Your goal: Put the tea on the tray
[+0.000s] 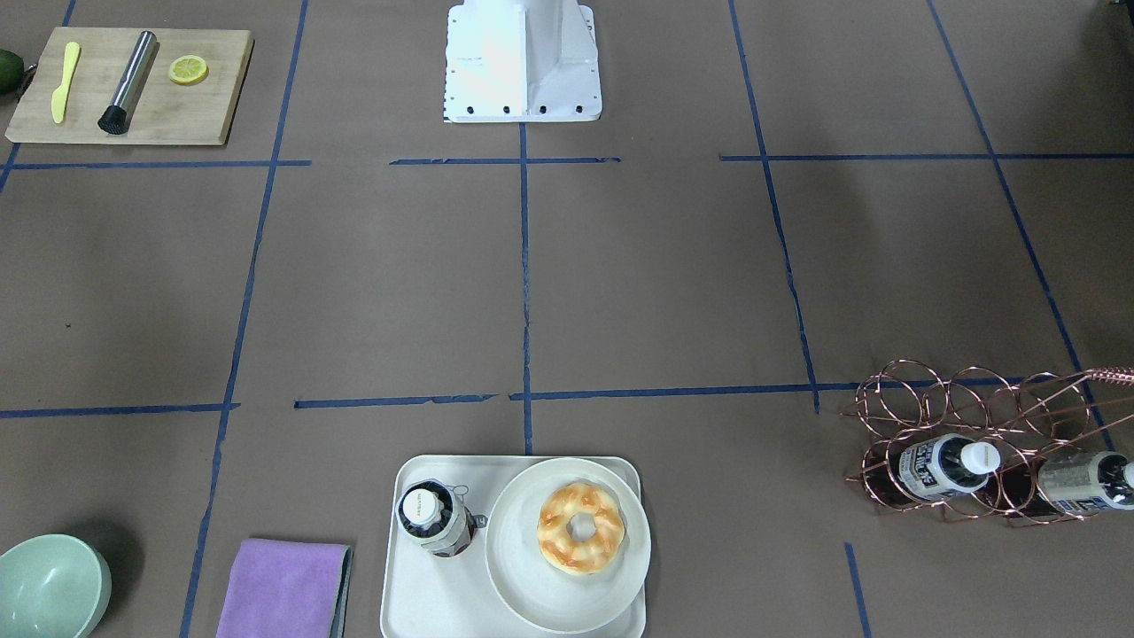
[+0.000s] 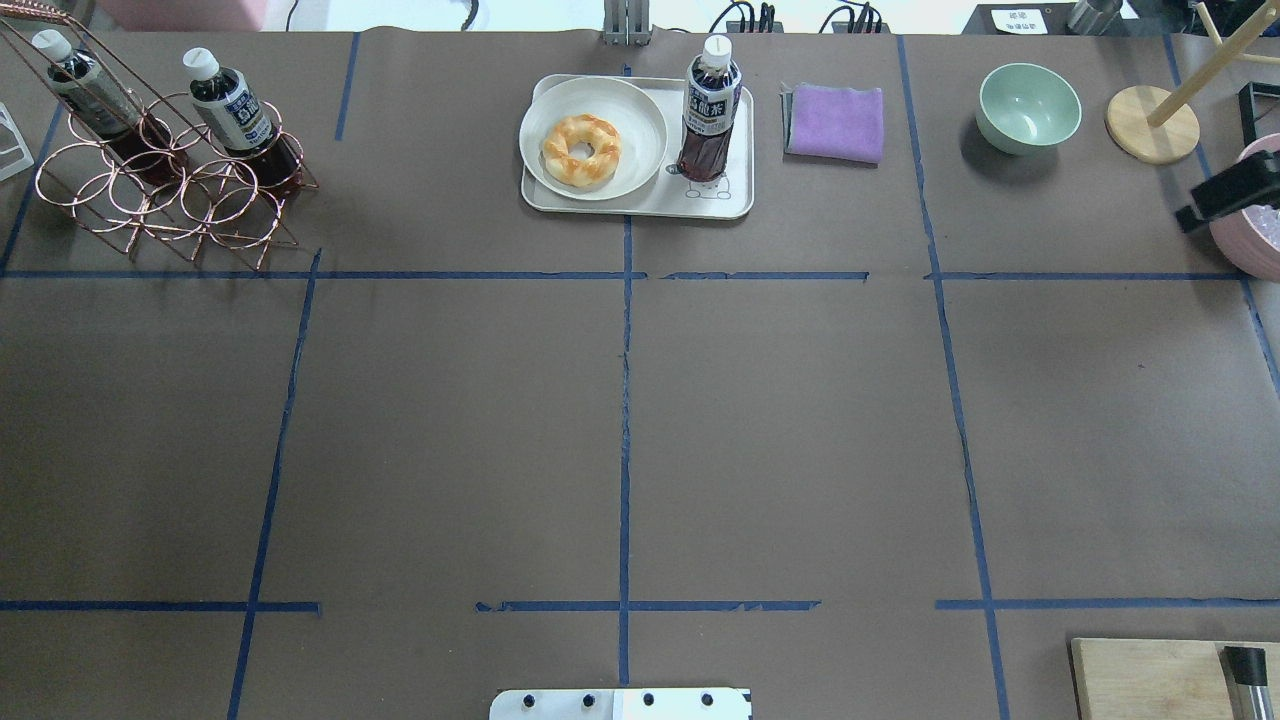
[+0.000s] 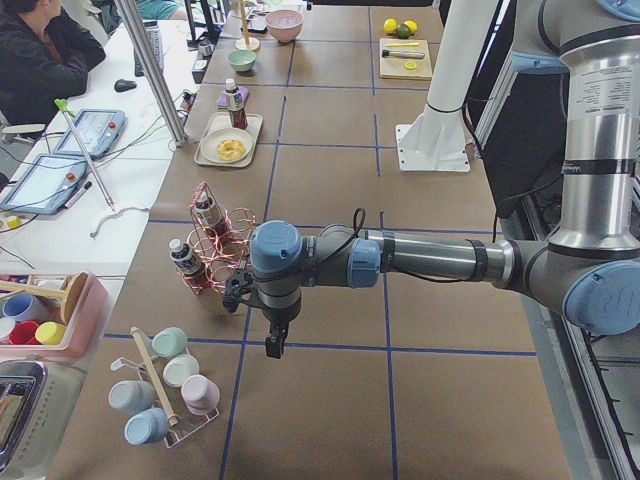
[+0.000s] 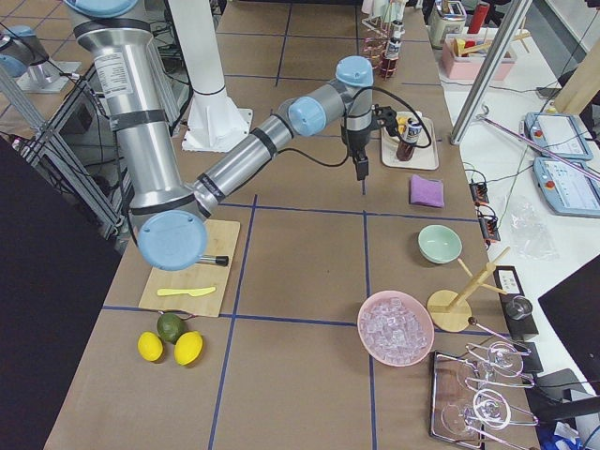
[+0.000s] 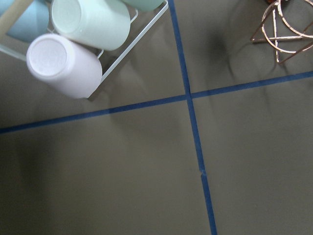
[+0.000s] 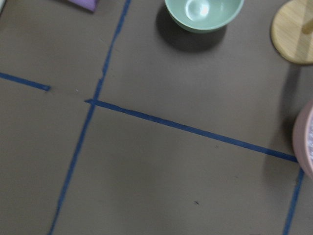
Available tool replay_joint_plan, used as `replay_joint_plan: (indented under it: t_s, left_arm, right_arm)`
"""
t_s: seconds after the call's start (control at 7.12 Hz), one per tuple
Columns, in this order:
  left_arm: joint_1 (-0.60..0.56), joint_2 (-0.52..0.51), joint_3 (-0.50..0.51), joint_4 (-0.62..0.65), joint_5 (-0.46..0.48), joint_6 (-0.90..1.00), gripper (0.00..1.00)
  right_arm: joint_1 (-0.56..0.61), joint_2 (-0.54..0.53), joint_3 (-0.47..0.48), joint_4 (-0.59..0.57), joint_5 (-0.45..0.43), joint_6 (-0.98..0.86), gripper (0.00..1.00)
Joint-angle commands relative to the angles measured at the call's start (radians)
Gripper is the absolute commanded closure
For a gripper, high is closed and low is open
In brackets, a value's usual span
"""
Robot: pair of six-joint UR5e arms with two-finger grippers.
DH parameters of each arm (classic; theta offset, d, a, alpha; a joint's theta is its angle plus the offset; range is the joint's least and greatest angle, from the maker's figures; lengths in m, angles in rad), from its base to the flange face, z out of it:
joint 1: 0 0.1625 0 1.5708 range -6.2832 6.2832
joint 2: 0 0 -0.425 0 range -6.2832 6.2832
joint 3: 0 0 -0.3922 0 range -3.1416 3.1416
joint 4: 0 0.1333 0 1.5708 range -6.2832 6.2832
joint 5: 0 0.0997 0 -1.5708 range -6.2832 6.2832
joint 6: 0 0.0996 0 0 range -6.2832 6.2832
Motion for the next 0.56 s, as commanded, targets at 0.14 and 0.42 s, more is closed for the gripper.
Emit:
replay_joint_plan:
  t_s: [0.14, 0.42]
  left_arm:
    - [0.001, 0.001, 0.031, -0.005, -0.061, -0.084, 0.00]
    - [0.001, 0.001, 0.023, -0.005, -0.090, -0.098, 0.00]
  right_arm:
    - [0.171, -0.080, -0.194, 0.000, 0.069, -0.310, 0.00]
    - [0.176, -0.077, -0.213, 0.000, 0.062, -0.282, 0.00]
